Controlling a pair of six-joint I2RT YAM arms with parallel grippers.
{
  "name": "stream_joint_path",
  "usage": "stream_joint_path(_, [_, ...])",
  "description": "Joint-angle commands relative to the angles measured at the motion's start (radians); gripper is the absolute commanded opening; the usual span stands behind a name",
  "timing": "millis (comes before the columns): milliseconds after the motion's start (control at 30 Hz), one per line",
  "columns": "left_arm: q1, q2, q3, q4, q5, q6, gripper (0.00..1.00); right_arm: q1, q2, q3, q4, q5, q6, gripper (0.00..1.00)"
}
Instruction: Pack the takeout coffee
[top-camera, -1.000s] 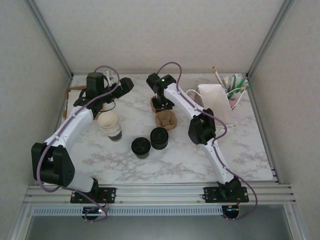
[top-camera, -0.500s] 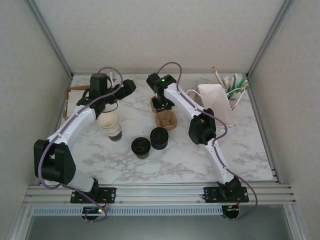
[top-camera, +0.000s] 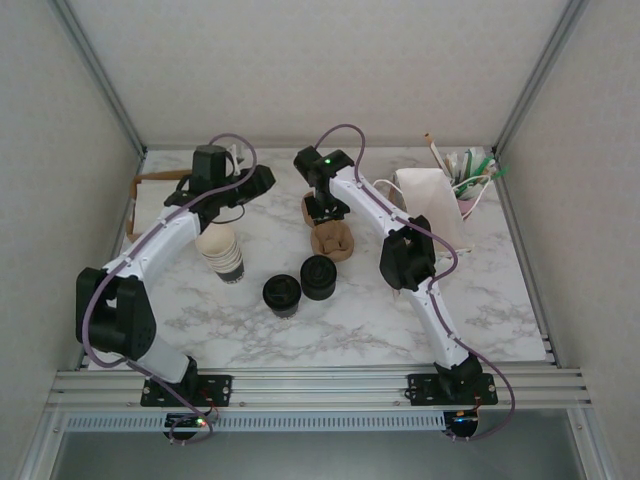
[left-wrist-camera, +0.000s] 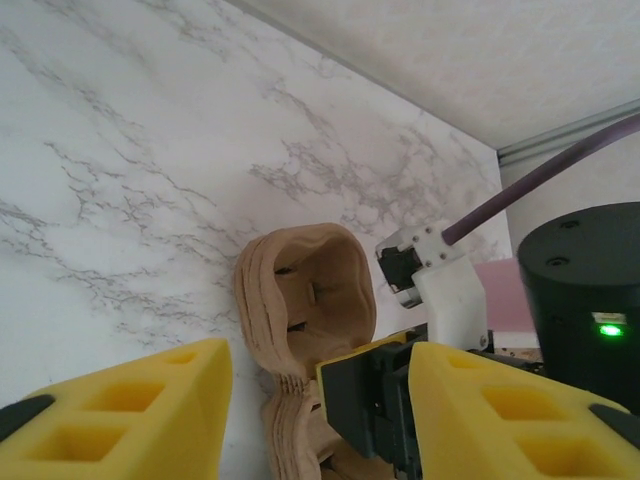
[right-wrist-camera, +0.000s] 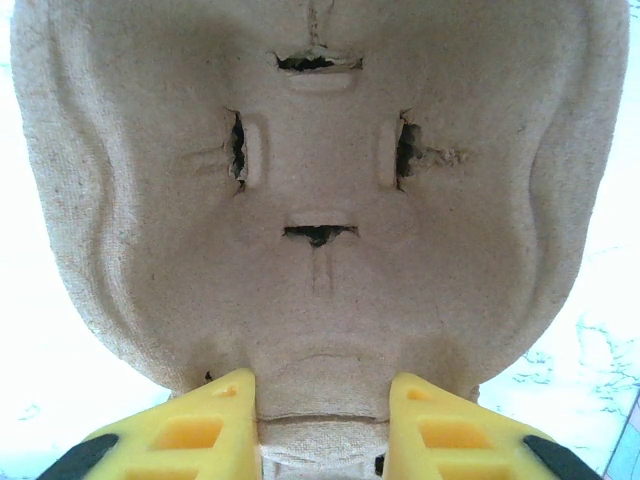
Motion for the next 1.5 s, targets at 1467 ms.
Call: stream_joint_path(1467, [-0.055,0.412,0.101,0.195,0.333,-0.118,0.12,-0.008,-0.095,-0.110,0.056,-0.040,0.002,0.28])
